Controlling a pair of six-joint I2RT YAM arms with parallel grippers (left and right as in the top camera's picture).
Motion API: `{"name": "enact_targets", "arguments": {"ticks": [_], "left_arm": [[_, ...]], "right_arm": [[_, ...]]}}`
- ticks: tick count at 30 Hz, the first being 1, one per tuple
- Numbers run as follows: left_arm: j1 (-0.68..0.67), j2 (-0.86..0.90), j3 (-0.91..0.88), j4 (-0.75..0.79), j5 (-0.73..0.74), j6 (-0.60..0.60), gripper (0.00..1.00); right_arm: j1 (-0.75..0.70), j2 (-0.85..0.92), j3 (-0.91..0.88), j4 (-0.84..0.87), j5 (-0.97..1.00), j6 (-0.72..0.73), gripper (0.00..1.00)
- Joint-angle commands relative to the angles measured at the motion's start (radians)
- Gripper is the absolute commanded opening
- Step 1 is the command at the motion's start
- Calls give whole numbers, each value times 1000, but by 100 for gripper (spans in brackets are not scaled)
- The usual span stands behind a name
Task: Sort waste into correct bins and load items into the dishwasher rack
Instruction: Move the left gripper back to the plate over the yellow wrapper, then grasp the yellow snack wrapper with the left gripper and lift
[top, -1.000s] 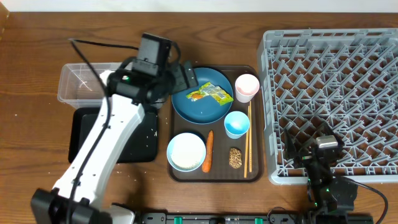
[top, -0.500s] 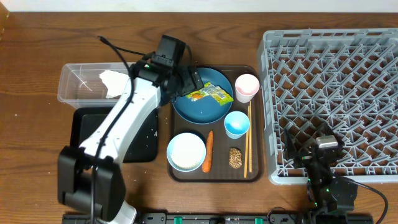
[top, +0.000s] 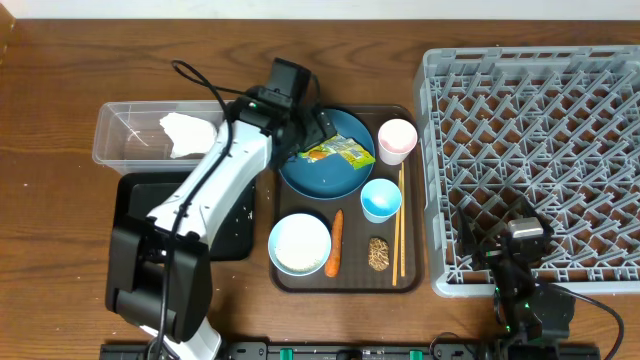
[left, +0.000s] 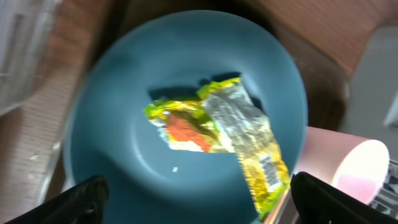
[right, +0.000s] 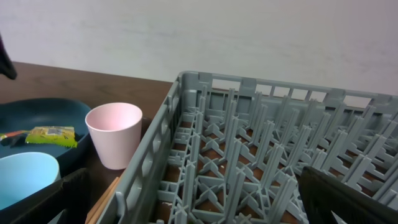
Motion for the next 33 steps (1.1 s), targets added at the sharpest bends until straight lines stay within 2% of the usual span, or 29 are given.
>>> {"name": "enact_targets", "arguments": {"ticks": [1,22,33], "left_arm": [[-25,17,6,23,-6,-22,93],[-62,147,6,143,-5,-60,84],[-62,167,6,146,-5,-82,80]], "right_arm": [[5,-3,-1,-4,-4,-13,99],[5,-3,-1,-4,-4,-13,99],[5,-3,-1,-4,-4,-13,99]]}}
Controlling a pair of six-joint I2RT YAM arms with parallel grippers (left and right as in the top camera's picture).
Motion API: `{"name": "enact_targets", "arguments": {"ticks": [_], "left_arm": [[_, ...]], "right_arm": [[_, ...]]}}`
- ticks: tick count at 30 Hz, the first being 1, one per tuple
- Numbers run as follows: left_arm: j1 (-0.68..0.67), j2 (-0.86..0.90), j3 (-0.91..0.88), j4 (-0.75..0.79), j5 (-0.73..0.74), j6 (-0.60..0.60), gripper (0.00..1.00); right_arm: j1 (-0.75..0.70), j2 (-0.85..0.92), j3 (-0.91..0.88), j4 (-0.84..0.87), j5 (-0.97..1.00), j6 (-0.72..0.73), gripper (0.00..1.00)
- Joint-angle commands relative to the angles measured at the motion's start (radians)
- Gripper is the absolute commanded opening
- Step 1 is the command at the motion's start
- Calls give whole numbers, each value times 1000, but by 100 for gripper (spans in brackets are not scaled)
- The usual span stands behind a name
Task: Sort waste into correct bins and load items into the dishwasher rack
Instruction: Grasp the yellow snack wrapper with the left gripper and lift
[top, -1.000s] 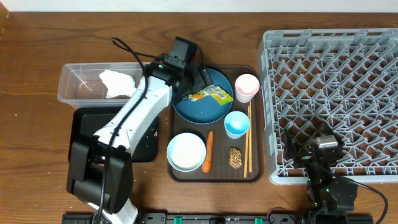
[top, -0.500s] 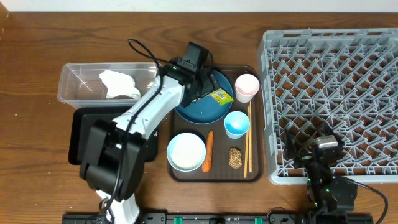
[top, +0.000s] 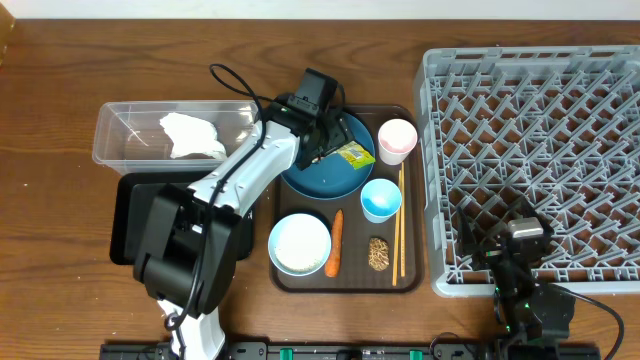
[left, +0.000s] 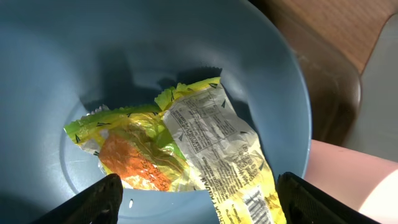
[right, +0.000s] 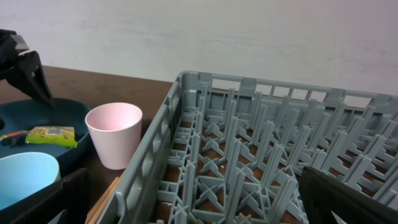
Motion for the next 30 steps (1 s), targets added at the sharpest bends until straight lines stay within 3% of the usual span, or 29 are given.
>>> {"name": "enact_targets", "arguments": {"ticks": [1,30], "left_arm": [[-1,26,6,5,-5,-9,78],[-47,92,6,57,-9,-8,76]], "right_arm": [[5,-3,-1,-4,-4,-13,99],[5,-3,-1,-4,-4,-13,99]]}}
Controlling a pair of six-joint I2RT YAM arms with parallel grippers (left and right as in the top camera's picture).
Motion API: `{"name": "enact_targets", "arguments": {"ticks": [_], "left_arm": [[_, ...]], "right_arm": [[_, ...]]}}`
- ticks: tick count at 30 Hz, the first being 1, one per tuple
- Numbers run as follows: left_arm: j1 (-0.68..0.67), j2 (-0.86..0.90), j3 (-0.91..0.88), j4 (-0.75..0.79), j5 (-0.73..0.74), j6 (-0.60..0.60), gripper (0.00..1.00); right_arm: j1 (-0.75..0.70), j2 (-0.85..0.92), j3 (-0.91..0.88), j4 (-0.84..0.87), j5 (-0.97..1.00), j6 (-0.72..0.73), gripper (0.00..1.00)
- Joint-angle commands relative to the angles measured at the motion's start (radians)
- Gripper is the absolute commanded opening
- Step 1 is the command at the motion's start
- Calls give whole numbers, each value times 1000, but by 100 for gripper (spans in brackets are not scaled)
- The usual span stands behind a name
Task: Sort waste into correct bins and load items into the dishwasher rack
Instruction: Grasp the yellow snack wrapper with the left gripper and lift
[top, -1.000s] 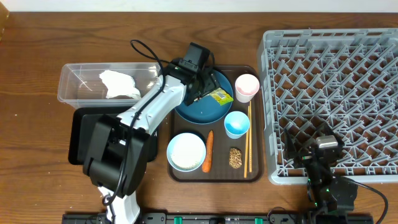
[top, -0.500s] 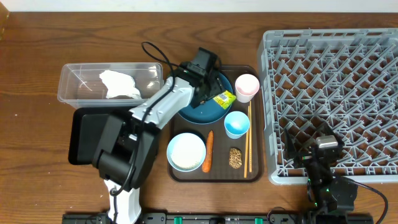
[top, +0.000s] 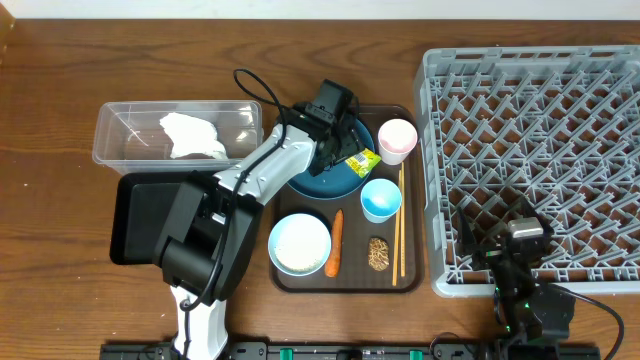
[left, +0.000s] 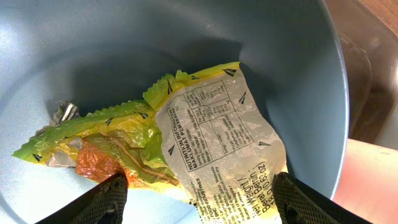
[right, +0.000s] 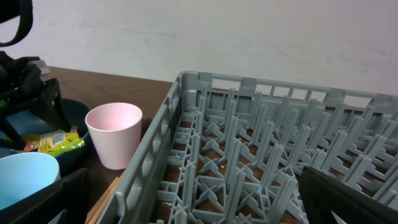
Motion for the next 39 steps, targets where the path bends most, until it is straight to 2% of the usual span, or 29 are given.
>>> {"name": "enact_targets", "arguments": {"ticks": [1,9,24,39], "left_arm": [[2,7,6,-1,-9,-6,76],[2,8,6,-9,-14,2,73],[1,17,-3,-27,-137,10,73],[1,18,-47,-23,-138,10,73]], "right_arm": [[5,-3,-1,-4,-4,-13,99],[5,-3,-1,-4,-4,-13,99],[5,-3,-1,-4,-4,-13,99],[5,-3,-1,-4,-4,-13,99]]}}
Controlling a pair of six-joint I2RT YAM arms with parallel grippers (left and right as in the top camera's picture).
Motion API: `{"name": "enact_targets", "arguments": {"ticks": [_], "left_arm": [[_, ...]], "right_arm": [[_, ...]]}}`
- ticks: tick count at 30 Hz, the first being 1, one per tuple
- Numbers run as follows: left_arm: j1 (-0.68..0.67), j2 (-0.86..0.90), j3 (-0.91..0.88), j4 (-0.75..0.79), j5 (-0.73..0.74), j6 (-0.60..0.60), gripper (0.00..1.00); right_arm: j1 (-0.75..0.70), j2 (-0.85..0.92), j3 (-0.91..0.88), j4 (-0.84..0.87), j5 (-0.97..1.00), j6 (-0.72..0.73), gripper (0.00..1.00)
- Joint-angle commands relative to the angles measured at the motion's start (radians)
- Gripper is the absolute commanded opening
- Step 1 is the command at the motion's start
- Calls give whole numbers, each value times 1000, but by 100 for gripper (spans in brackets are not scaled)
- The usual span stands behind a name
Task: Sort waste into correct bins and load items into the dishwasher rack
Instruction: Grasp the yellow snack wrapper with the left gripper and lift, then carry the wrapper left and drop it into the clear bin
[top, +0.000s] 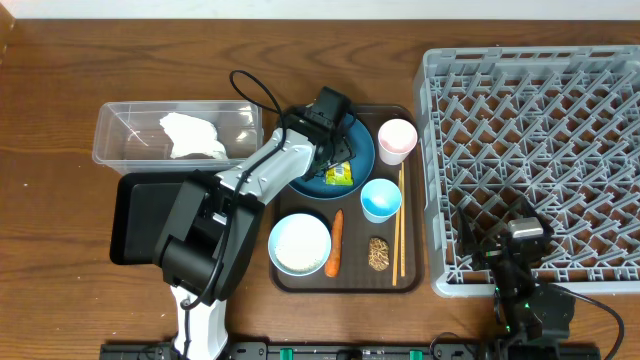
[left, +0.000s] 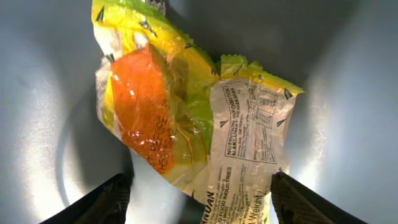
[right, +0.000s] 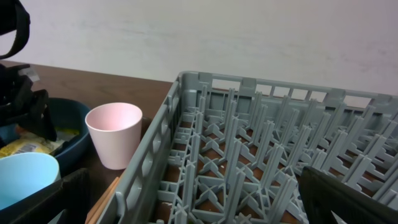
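Observation:
A crumpled yellow-green wrapper (left: 186, 118) with an orange patch lies in the blue plate (top: 312, 178) on the brown tray. My left gripper (left: 199, 205) is low over it and open, its dark fingertips (left: 106, 199) standing either side of the wrapper's lower end. From overhead the wrapper (top: 338, 175) shows at the plate's front right, just under the left gripper (top: 333, 158). My right gripper (right: 193, 205) is open and holds nothing, at the front edge of the grey dishwasher rack (right: 249, 155).
The tray (top: 285, 278) also holds a pink cup (top: 397, 140), light blue cup (top: 380, 198), white bowl (top: 300, 243), carrot (top: 334, 243), chopsticks (top: 400, 225) and a brown lump (top: 378, 253). A clear bin (top: 120, 150) with white tissue (top: 190, 135) and a black bin (top: 135, 215) stand left.
The wrapper has shifted from the plate's right rim beside the pink cup to the plate's front right and has turned. My left gripper sits closer over it, still open. The right arm is unmoved.
My left gripper was open above the plate with the wrapper lying near its middle. It was then lower and further right over the wrapper, then close over it at the right rim. Now the wrapper lies turned at the plate's front between the open fingers.

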Motion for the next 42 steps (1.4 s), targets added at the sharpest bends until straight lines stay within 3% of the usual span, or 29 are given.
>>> {"name": "enact_targets", "arguments": {"ticks": [1,4,9,17,22,27,34,42], "left_arm": [[1,16,-8,-5,-27,6,72],[1,16,-8,-5,-34,6,71],[1,16,-8,-5,-34,6,60],[2,16,-8,-5,-33,6,36],[2,14,-8,-5,-26,6,34],[2,14,-8,-6,-26,6,19],[13,-29,0,-5,-26,68,10],[71,-253,2,-7,-26,189,6]], "right_arm": [[5,-3,-1,-4,-4,-13,99],[5,-3,-1,-4,-4,-13,99],[5,-3,-1,-4,-4,-13,99],[5,-3,-1,-4,-4,-13,99],[5,-3,-1,-4,-4,-13,99],[5,-3,-1,-4,-4,-13,99],[5,-3,-1,-4,-4,-13,99],[5,-3,-1,-4,-4,-13,99]]}}
